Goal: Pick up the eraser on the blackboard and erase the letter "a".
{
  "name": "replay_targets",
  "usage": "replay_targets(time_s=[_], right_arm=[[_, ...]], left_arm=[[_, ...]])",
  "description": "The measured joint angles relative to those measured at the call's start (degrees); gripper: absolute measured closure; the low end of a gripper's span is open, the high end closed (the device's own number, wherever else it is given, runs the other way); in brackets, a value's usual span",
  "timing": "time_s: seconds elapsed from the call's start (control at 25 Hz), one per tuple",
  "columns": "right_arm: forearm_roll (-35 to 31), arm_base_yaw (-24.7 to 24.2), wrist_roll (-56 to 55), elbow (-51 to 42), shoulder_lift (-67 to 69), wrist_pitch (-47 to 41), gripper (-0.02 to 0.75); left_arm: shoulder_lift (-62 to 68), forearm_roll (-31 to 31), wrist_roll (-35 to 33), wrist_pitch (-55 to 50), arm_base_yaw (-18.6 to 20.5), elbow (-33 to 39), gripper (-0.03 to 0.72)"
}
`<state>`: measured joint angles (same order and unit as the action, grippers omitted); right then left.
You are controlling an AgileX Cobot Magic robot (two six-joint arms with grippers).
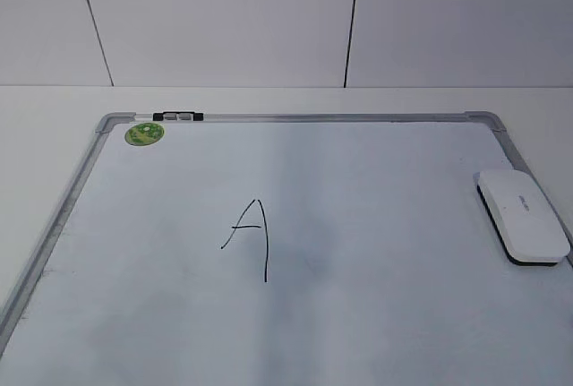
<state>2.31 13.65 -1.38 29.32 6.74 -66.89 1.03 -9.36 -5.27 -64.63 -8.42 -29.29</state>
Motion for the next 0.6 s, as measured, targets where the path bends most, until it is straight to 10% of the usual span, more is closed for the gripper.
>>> replay_targets(time_s=[0.6], right_arm=[[0.7,0.0,0.0,-0.2,0.0,1.3,0.145]], left_arm=[[0.0,-0.6,0.0,1.0,0.0,0.1,0.349]])
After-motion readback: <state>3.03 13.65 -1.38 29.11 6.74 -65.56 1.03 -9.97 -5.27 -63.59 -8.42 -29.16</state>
